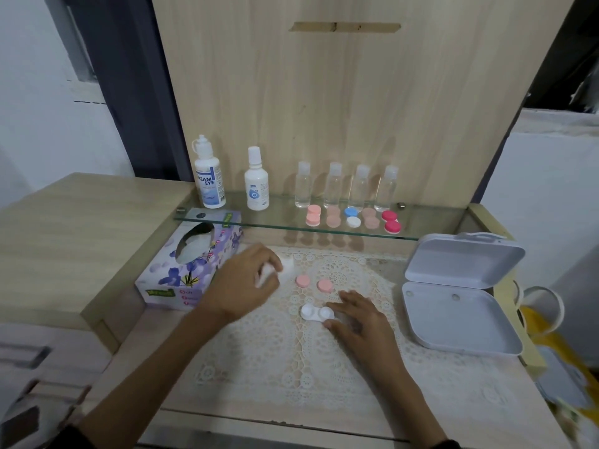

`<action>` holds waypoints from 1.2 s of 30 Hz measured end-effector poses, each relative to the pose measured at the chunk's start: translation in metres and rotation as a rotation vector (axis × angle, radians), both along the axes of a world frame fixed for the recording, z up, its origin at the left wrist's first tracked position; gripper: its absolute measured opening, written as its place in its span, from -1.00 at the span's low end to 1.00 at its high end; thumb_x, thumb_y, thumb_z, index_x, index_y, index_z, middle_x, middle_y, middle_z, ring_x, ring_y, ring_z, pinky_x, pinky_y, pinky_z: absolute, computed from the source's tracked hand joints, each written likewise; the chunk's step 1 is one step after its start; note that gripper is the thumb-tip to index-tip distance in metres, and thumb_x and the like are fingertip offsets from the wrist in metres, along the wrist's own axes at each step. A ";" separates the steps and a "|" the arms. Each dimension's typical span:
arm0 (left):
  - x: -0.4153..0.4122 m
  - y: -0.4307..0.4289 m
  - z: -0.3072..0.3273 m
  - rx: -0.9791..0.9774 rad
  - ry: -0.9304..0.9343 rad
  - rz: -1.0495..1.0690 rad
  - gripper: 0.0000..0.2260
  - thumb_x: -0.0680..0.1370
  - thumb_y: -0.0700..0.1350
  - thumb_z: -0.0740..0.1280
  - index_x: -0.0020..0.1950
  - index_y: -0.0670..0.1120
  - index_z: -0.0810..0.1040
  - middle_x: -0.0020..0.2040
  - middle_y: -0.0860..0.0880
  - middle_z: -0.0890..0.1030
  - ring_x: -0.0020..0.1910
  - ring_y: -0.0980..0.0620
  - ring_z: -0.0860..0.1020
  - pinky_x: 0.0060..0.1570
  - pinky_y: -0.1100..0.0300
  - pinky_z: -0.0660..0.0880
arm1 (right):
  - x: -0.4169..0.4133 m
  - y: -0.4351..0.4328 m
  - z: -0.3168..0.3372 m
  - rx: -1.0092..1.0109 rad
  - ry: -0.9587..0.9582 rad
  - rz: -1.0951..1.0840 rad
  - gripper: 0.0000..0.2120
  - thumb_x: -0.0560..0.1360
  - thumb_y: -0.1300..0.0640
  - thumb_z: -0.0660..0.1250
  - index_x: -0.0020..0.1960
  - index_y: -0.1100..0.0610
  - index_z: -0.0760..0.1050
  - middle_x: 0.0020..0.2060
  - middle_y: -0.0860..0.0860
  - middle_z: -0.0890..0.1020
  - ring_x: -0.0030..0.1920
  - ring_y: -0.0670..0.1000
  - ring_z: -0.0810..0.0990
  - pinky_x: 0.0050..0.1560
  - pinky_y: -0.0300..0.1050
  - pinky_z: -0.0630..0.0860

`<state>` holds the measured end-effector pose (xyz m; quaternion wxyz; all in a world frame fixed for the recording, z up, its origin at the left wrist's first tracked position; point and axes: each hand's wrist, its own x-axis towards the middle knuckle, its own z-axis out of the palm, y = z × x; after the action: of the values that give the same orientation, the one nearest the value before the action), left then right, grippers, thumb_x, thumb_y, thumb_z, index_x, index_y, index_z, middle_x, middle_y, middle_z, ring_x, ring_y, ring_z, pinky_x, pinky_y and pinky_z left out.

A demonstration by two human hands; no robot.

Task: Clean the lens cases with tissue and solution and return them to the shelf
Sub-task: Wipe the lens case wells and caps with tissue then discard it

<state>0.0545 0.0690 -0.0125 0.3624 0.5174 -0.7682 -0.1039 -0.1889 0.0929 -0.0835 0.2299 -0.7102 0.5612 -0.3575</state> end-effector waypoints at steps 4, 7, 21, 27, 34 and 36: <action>-0.025 0.003 -0.022 0.194 -0.015 -0.153 -0.82 0.44 -0.12 0.30 -0.04 0.15 0.47 -0.06 0.15 0.53 -0.15 0.18 0.47 -0.13 0.21 0.46 | 0.000 -0.001 0.000 0.000 0.010 0.005 -0.70 0.48 -0.01 0.42 0.21 -0.16 0.58 0.36 -0.06 0.49 0.43 -0.06 0.33 0.45 0.08 0.24; -0.034 -0.001 -0.033 0.345 0.134 -0.176 -0.72 0.49 -0.23 0.34 0.04 0.15 0.45 -0.09 0.08 0.54 -0.13 0.15 0.49 -0.09 0.35 0.42 | 0.000 -0.002 -0.001 -0.001 0.009 0.004 -0.70 0.48 -0.01 0.43 0.21 -0.12 0.59 0.35 -0.07 0.49 0.42 -0.07 0.34 0.45 0.08 0.25; -0.031 -0.002 -0.048 0.106 -0.160 -0.217 -0.67 0.45 0.14 0.25 0.04 -0.01 0.63 0.02 0.11 0.60 0.02 0.16 0.54 0.02 0.19 0.50 | 0.000 -0.005 -0.005 0.001 0.045 -0.016 -0.70 0.47 -0.03 0.42 0.19 -0.07 0.60 0.35 -0.10 0.49 0.42 -0.08 0.34 0.43 0.02 0.28; -0.036 -0.004 -0.040 0.028 -0.359 -0.242 -0.71 0.52 0.08 0.22 0.08 -0.05 0.61 0.07 0.07 0.56 0.06 0.08 0.51 -0.08 0.16 0.48 | 0.001 -0.005 -0.006 0.006 0.040 -0.028 -0.69 0.45 -0.08 0.41 0.17 -0.08 0.61 0.34 -0.13 0.48 0.41 -0.11 0.33 0.40 -0.03 0.30; -0.043 -0.005 -0.033 -0.024 -0.500 -0.224 -0.86 0.51 -0.10 0.36 0.04 -0.07 0.64 0.11 0.07 0.55 0.09 0.08 0.48 -0.20 0.17 0.42 | 0.004 -0.008 -0.004 -0.018 0.107 -0.038 -0.67 0.41 -0.09 0.43 0.15 -0.05 0.62 0.30 -0.11 0.48 0.31 -0.08 0.41 0.22 -0.14 0.37; -0.044 -0.005 -0.036 -0.021 -0.498 -0.217 -0.87 0.50 -0.12 0.37 0.02 -0.07 0.64 0.09 0.06 0.55 0.06 0.08 0.48 -0.24 0.16 0.43 | 0.005 -0.008 -0.004 -0.035 0.116 -0.043 -0.68 0.41 -0.12 0.42 0.13 -0.06 0.63 0.29 -0.09 0.49 0.28 -0.07 0.42 0.20 -0.12 0.38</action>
<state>0.0102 0.0643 -0.0480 0.1546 0.4378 -0.8857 -0.0038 -0.1842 0.0847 -0.0874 0.1767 -0.7216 0.5823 -0.3302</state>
